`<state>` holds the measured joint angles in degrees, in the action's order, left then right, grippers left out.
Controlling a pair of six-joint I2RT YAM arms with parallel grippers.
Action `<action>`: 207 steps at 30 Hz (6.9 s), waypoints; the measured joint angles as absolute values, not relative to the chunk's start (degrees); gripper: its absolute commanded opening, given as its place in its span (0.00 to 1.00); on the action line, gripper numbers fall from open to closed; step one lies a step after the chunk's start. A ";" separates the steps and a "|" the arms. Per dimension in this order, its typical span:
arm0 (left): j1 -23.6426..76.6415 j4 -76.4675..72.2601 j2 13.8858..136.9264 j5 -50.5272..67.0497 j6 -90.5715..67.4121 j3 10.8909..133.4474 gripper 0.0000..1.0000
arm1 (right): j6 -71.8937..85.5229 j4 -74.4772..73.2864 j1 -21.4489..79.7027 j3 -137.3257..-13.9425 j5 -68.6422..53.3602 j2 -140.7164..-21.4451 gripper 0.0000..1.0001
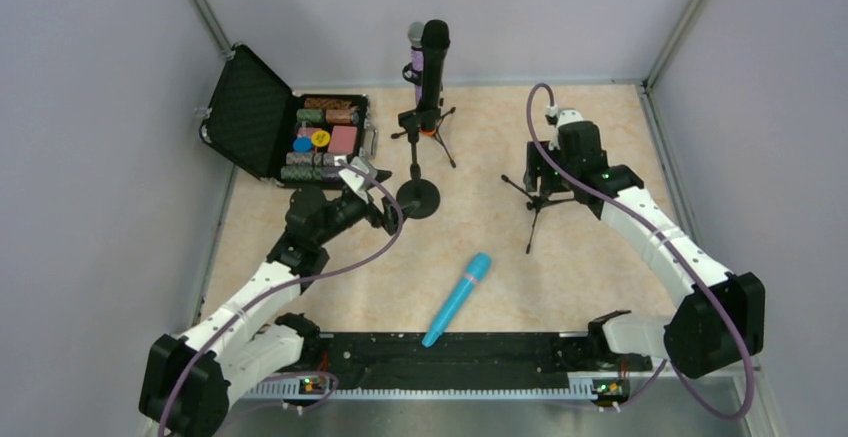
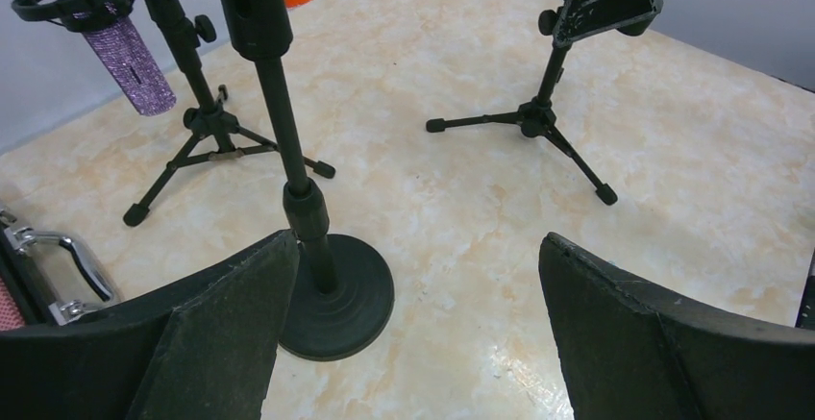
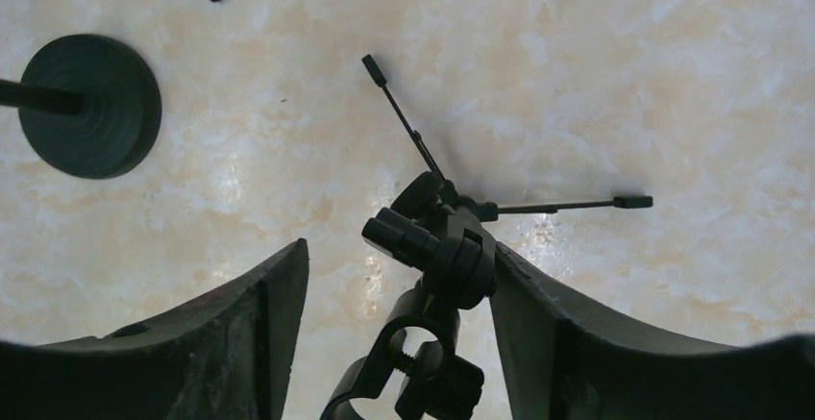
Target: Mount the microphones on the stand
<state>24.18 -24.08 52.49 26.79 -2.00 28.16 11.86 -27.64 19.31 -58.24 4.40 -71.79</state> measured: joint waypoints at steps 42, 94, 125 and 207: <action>51.86 -17.76 71.26 18.00 -6.94 28.29 0.99 | -1.30 -38.37 25.12 -62.81 5.61 -70.06 0.95; 76.90 22.63 91.44 -9.52 -23.81 49.69 0.00 | 18.24 -26.89 21.56 -57.41 -10.81 -57.47 0.99; 50.11 -6.31 65.08 23.00 -34.85 40.23 0.00 | 23.20 -17.89 21.08 -58.17 -21.19 -54.17 0.97; 48.14 -20.47 53.30 -0.73 -39.38 31.48 0.99 | 24.86 6.63 32.62 -51.22 -20.21 -54.98 0.00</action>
